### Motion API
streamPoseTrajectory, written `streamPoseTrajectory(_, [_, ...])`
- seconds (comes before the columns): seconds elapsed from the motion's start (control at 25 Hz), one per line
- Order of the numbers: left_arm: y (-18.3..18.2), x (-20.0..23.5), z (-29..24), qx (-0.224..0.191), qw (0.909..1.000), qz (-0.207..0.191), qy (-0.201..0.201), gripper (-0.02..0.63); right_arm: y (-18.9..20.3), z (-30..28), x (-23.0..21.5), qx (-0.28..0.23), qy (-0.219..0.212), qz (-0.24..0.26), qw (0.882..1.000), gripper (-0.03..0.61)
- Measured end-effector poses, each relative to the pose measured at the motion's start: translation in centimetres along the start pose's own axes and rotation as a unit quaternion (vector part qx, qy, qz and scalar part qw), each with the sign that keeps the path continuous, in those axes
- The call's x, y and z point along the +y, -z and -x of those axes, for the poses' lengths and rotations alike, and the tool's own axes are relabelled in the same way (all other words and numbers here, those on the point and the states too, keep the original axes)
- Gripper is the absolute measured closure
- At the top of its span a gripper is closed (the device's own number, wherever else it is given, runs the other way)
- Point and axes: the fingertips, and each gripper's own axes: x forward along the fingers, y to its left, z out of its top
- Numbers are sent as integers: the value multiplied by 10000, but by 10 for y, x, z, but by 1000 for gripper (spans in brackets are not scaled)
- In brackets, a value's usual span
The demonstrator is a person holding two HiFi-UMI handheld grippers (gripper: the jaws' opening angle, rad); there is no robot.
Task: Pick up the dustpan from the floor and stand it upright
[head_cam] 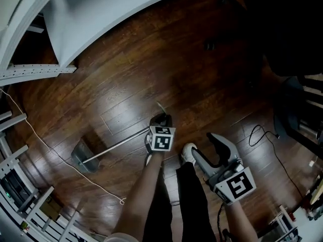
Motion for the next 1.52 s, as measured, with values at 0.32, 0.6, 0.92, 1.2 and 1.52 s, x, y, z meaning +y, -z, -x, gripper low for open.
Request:
streamPoseTrajectory(0.32, [-60, -44, 195, -867, 9946, 441, 355, 540, -128, 42, 84, -517, -152, 332, 9980, 359])
streamPoseTrajectory(0.6, [-105, -53, 359, -1743, 9772, 888, 832, 541, -194, 81, 166, -727, -310, 633, 9949, 359])
streamPoseTrajectory(0.92, [-106, -13, 497, -2375, 9570, 1335, 999, 538, -257, 107, 237, -1161, -325, 616, 9908, 359])
streamPoseTrajectory(1.2, [-59, 46, 560, -2524, 9460, 1881, 779, 529, -284, 125, 292, -1384, -561, 719, 9862, 359])
streamPoseTrajectory(1.52, [-12, 105, 561, -2529, 9288, 2601, 752, 532, -284, 140, 329, -1318, -657, 572, 9874, 359])
